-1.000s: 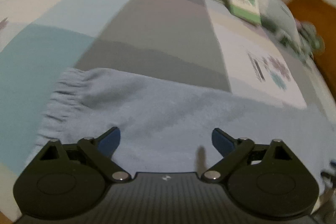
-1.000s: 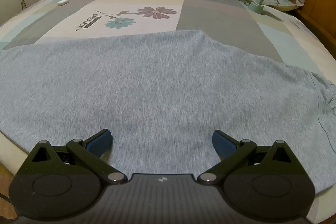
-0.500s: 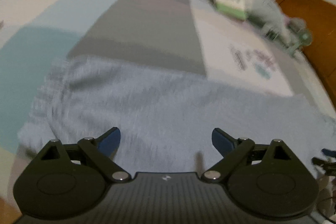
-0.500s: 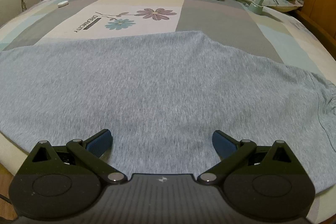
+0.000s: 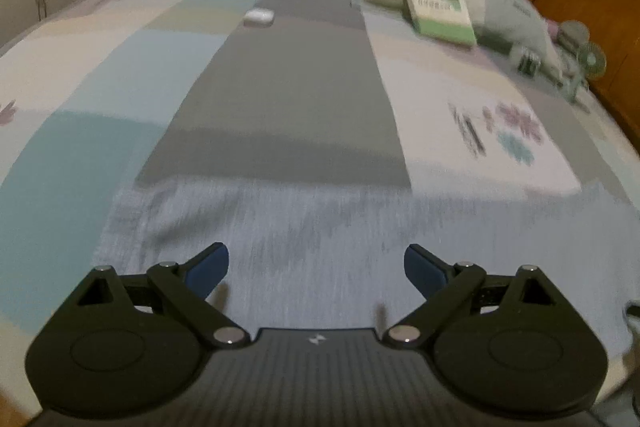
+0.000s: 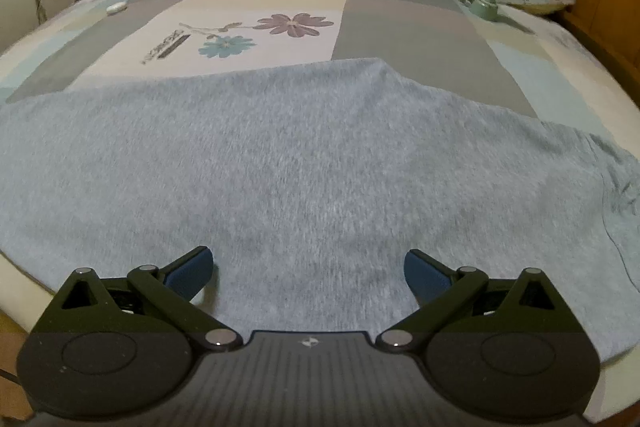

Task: Fold clothes
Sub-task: 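Move the left gripper to the cuff end of the grey sweatpants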

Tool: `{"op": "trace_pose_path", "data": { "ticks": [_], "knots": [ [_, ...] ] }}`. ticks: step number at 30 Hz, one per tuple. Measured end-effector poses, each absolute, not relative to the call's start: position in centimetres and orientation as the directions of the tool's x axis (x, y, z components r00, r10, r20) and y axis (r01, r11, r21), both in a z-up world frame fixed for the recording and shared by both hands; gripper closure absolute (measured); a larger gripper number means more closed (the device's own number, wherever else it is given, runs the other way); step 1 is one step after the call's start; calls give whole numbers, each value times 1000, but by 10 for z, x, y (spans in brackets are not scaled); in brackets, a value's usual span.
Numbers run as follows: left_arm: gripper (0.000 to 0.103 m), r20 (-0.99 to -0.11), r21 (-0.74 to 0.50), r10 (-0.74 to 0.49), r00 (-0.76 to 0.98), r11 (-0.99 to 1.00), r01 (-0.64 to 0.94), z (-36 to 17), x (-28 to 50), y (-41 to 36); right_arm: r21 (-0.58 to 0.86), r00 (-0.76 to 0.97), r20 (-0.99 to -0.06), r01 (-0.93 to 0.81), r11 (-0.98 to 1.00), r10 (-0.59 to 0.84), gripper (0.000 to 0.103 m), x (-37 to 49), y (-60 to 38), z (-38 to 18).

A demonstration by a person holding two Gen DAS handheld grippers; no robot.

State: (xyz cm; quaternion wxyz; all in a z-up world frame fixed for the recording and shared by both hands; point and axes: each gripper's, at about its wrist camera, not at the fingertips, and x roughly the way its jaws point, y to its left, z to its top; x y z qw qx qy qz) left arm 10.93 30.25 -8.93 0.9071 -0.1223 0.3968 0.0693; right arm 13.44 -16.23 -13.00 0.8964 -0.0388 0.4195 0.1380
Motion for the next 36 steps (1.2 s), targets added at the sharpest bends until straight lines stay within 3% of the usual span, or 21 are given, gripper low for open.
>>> {"op": "trace_pose_path", "data": {
  "ticks": [5,9,19,24,30,36],
  "knots": [
    [9,-744,-211,72,664,918,-336,-104,138,337,113,632,-729,-266,957,262,0,126,-170,-113],
    [11,-763,-176,138,631,896,-409,-104,127,341,93,651,-719,-254,963,242,0,119,-171,-108],
    [9,-731,25,102,674,992,-124,-102,91,254,84,606,-761,-259,962,230,0,122,-162,-124],
    [7,-784,-6,79,616,991,-135,-124,69,251,102,600,-766,-242,965,231,0,123,-164,-125],
    [7,-756,-11,89,648,989,-149,-108,52,265,106,602,-756,-275,956,257,0,121,-154,-118],
    [7,-802,-87,44,596,978,-190,-122,46,275,92,612,-732,-345,934,299,0,122,-136,-91]
  ]
}}
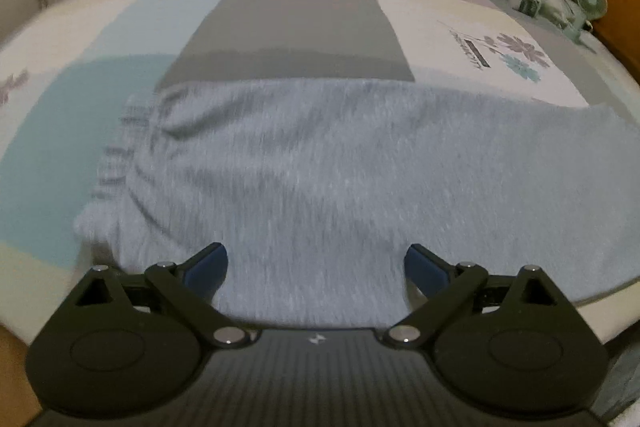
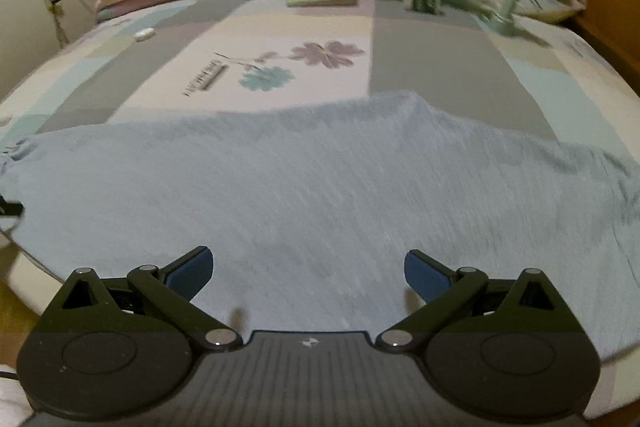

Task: Fold clothes
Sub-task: 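Move the left gripper to the cuff end of the grey sweatpants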

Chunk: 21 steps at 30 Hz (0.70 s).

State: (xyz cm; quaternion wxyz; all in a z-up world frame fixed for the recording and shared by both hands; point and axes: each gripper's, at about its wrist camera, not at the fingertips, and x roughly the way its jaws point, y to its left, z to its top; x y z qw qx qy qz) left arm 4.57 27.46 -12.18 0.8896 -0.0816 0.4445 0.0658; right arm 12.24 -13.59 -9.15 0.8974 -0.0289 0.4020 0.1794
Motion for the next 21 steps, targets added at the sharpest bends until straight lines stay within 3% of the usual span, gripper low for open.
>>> {"op": "trace_pose_path", "data": {
  "ticks": [10,21],
  "knots": [
    [7,-750,-196,46,660,937,-288,-84,14,321,218,516,-688,-524,824,510,0,146,-59,-40],
    [7,-736,-356,-56,675,880,-315,-125,-2,340,312,454,-692,-513,800,561,0,130,-43,-61]
  ]
}}
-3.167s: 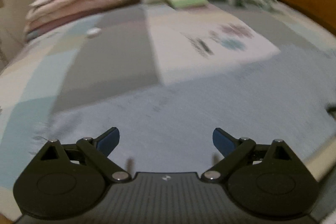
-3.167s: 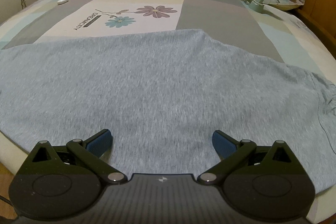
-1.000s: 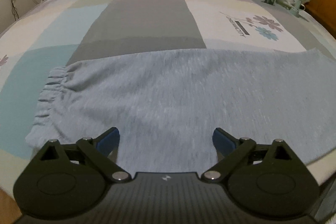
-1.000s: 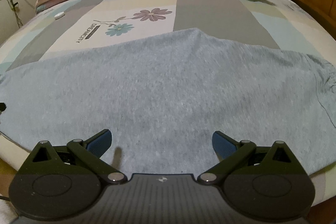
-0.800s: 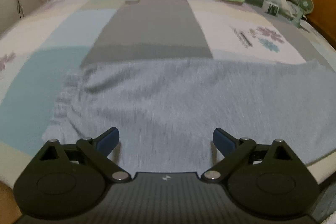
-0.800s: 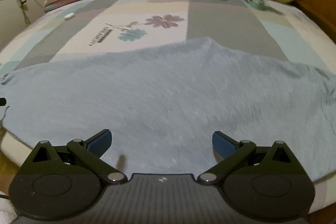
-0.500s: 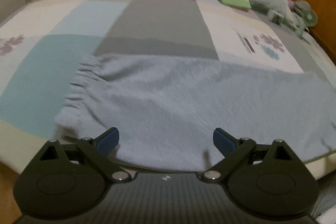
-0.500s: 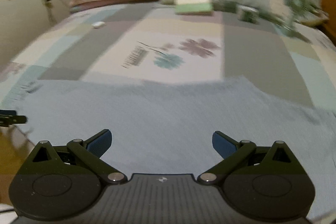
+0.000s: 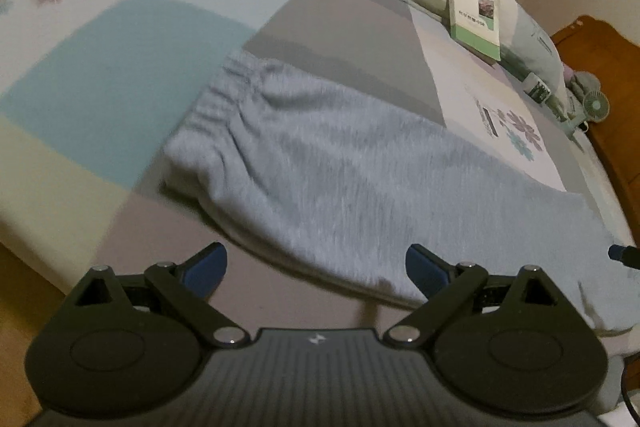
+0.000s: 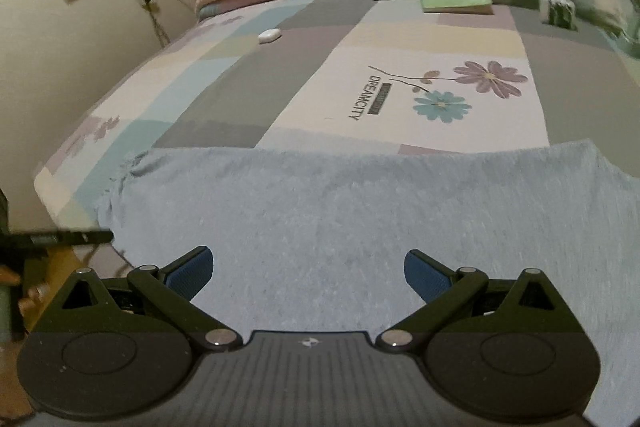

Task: Fold clothes
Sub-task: 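Move the left gripper to the cuff end of the grey sweatpants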

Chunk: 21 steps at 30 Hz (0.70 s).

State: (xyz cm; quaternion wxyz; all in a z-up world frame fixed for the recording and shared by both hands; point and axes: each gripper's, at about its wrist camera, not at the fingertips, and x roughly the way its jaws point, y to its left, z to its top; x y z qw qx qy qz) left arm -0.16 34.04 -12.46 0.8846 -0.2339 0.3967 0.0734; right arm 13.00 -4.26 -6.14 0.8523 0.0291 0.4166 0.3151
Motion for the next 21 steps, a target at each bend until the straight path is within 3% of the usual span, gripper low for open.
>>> {"op": "trace_pose_path", "data": {
  "ticks": [11,16,21],
  "knots": [
    [5,-661,-435,-49,749,838,-330,-132,8,362,384,471,-667,-446,808,577,0,134,-59,-62],
    [5,-626,-525,-64,777,771,-360,-135,12,377,390,477,-667,-431,814,572,0,136,-62,-64],
    [5,-640,-522,-89,764,780,-346,-134,7,370,371,457,-676,-466,803,578,0,132,-54,-64]
  ]
}}
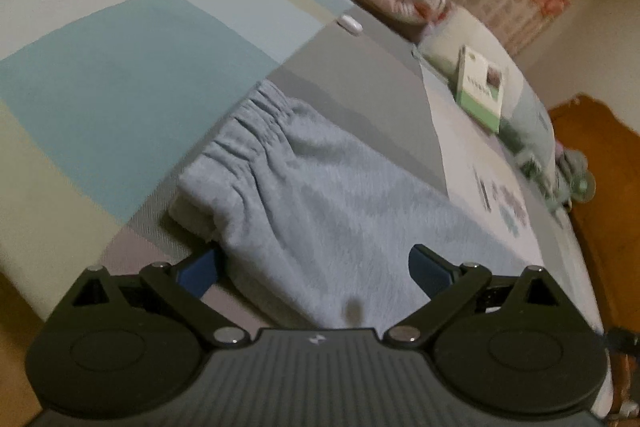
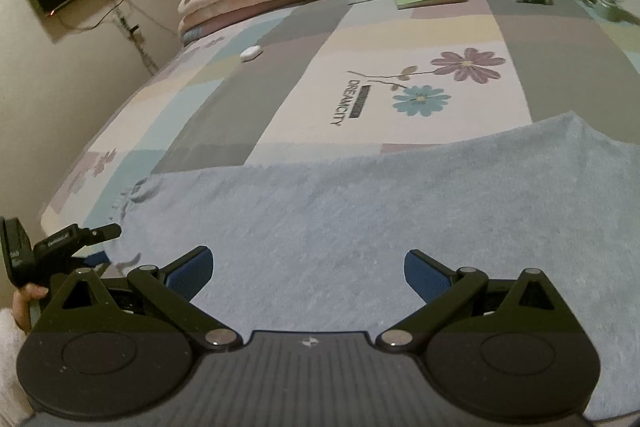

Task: Fold clothes
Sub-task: 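Move the left gripper to the cuff end of the grey sweatpants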

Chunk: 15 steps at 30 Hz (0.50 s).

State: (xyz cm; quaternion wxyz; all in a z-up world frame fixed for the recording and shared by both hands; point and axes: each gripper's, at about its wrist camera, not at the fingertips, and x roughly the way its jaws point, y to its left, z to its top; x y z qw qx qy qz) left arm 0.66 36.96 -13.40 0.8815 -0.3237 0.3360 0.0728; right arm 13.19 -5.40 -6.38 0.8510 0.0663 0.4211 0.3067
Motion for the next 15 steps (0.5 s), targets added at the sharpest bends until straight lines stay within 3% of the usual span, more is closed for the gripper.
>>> {"op": "trace_pose_path", "data": {
  "ticks": [5,15],
  "knots": [
    [3,-592,-627,-210,778,726,-282,-138,-7,355,347,446,-682,-500,793,580,0,127,-44,-62],
    [3,-543,-681,-153,826,656,-326,-135,1,365,326,445,-693,-509,797,567,0,123,-41,-64]
  ]
}}
